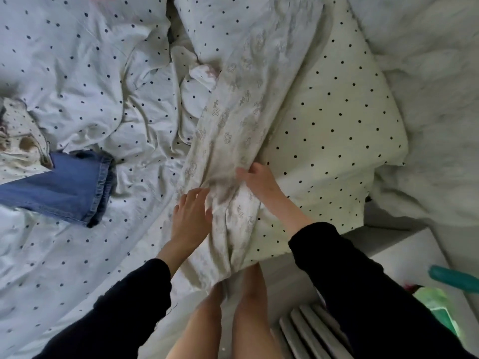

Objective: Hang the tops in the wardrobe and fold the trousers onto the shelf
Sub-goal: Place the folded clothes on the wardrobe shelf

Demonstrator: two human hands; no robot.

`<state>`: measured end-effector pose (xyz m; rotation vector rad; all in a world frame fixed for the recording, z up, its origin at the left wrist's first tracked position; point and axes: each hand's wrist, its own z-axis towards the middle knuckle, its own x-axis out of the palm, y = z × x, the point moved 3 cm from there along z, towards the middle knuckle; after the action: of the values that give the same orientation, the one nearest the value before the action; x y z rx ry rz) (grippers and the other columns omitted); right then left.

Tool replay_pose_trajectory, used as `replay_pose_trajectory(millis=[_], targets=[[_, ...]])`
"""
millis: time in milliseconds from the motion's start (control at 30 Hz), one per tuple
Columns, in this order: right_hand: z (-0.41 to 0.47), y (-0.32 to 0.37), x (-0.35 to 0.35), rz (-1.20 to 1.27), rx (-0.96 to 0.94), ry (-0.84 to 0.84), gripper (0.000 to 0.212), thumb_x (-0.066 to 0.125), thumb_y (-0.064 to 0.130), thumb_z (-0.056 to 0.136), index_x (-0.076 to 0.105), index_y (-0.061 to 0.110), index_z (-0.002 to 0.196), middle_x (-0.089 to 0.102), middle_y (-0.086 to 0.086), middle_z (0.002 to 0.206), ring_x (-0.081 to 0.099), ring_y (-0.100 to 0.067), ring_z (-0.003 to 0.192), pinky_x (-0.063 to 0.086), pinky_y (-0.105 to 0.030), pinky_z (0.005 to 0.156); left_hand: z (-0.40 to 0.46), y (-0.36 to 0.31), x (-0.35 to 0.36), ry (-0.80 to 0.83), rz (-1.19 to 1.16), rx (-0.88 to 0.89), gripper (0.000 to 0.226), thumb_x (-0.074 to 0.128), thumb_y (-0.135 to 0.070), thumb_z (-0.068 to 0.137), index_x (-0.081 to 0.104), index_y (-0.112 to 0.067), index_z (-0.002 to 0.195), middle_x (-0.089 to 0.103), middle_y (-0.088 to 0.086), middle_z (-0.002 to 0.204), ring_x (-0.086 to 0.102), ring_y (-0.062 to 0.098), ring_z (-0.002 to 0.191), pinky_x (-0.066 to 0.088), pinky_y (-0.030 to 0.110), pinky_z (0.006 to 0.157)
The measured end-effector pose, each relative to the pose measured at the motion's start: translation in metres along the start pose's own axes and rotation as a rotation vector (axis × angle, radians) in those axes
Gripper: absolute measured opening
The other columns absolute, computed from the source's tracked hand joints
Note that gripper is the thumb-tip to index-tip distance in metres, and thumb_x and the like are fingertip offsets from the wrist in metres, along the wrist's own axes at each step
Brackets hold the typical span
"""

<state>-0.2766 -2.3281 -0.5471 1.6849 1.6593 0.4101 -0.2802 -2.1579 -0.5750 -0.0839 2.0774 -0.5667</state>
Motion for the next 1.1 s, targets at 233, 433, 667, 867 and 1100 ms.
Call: replay_pose_trajectory(millis=[233,433,667,867,1100], targets=[[-0.030,-0.033,0.016,-0.014,0.051,0.111,0.011,0.062,0.023,0.089,0.060,0.012,0.093,0.066,-0.002,0.075,0.062,-0.012,0.075,0.045,-0.013,0.067,-0.019,0.006,0.023,0.207,-0.024,0.143,0.059,0.047,-0.020,0.096,0.020,-0.022,0.149,0.014,0.001,0.157,0.026,0.024,0.140,0.031,0.038,0.108],[-0.020,-0.055,0.044,-0.071,0.072,0.049,0.016,0.061,0.022,0.090,0.059,0.008,0.097,0.059,0.001,0.076,0.054,-0.012,0.068,0.041,-0.020,0.058,-0.044,0.026,0.041,0.192,-0.055,0.102,0.056,0.046,-0.016,0.096,0.024,-0.018,0.148,0.016,0.003,0.156,0.022,0.021,0.142,0.024,0.034,0.113],[-0.034,-0.087,0.065,-0.307,-0.089,-0.041,0.039,0.054,0.024,0.092,0.048,0.003,0.060,0.050,-0.009,0.060,0.047,-0.020,0.063,0.042,-0.030,0.075,-0.061,0.049,0.048,0.122,-0.049,0.052,0.062,0.049,-0.011,0.094,0.022,-0.022,0.149,0.012,-0.003,0.157,0.020,0.019,0.142,0.034,0.037,0.106],[-0.074,-0.122,0.050,-0.049,-0.147,-0.220,0.034,0.042,0.030,0.099,0.044,0.014,0.069,0.046,-0.003,0.057,0.042,-0.015,0.052,0.032,-0.031,0.052,-0.087,0.053,0.073,0.012,0.061,0.171,0.060,0.059,-0.001,0.085,0.040,-0.011,0.141,0.028,0.014,0.152,0.025,0.030,0.141,0.028,0.047,0.111],[-0.063,-0.166,0.054,-0.245,-0.012,0.024,0.041,0.053,0.047,0.089,0.057,0.010,0.105,0.066,-0.004,0.088,0.061,-0.022,0.086,0.046,-0.039,0.076,-0.106,0.062,0.093,0.107,0.166,0.223,0.058,0.067,-0.001,0.079,0.051,-0.012,0.134,0.035,0.018,0.148,0.029,0.038,0.138,0.035,0.053,0.103]])
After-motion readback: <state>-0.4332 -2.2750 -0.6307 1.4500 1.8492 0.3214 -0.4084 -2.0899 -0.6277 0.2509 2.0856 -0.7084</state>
